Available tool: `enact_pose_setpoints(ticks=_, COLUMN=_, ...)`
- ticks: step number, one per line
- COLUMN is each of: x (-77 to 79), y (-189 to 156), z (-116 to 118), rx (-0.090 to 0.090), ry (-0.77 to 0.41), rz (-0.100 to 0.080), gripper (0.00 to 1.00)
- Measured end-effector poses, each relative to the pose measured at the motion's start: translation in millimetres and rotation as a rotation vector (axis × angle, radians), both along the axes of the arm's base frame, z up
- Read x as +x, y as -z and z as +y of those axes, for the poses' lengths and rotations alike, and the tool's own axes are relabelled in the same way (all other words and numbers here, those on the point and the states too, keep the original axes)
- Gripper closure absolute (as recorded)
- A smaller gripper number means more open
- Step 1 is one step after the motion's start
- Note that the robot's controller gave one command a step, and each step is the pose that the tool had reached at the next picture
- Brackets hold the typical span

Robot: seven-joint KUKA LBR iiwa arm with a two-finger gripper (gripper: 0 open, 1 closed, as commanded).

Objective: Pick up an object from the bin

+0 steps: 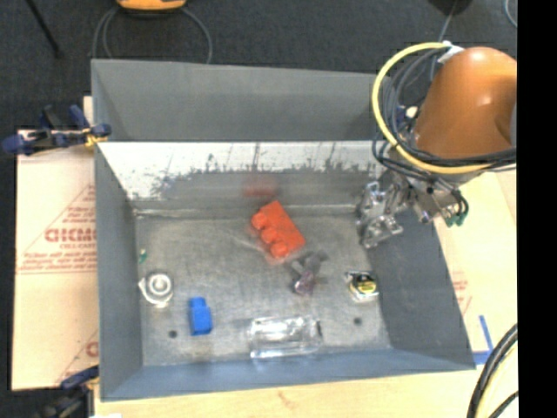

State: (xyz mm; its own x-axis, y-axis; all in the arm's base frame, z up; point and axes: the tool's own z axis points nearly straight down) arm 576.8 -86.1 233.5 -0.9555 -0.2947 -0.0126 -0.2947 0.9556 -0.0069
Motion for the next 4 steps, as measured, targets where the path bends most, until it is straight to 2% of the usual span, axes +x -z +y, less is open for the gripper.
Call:
enact_pose_setpoints(ticks=1, x=-1.9, y=5.2, z=0.4, rx=0.002, ry=0.001, rz=0.009, gripper=0.00)
enact_pose_setpoints(ticks=2, x=28.1, y=135.1, z=57.7, rx=0.004, ry=-0.027, rz=-0.002, gripper=0.00)
enact_pose_setpoints(ticks=3, x=20.5, y=122.7, z=81.6, rx=0.005, ry=0.055, rz=0.008, gripper=0.00)
enact_pose_setpoints(ticks=4, x=49.4, y=134.0, z=58.4, rx=0.007, ry=0.394, rz=0.006, gripper=0.00)
